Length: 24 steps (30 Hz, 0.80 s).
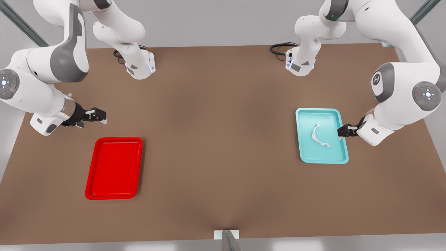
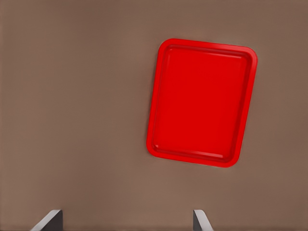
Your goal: Take the drainage pipe clamp from the left arm, pass it to the right arm, and place it in the plate on the right side
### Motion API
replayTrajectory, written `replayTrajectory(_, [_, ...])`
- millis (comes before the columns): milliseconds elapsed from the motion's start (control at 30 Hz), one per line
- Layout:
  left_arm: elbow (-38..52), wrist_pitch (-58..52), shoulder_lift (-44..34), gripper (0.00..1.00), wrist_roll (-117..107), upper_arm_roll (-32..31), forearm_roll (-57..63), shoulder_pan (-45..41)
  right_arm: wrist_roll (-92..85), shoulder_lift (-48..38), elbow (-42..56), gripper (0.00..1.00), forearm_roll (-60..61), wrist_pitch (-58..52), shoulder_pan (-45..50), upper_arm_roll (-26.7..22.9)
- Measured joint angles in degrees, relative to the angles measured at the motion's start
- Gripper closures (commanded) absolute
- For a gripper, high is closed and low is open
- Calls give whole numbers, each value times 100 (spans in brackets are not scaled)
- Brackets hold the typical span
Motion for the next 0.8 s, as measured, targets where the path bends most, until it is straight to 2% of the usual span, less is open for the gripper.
replayTrajectory(67, [-101,29,13,0,24,1,32,-13,-21,0,0,0,0,-3,0,0])
replayTrajectory(133, [-615,273,21,0,-134,15,48,27,-40,0,0,0,0,-6,0,0])
replayTrajectory(267, [-2134,1454,76,0,-955,109,47,226,-73,0,0,0,0,-9,0,0])
replayTrajectory(533, [-3981,3748,79,0,-2890,285,-360,443,-120,0,0,0,0,-16,0,0])
replayTrajectory(800, [-5087,5078,200,0,-4314,292,-856,405,-150,0,0,0,0,-20,0,0])
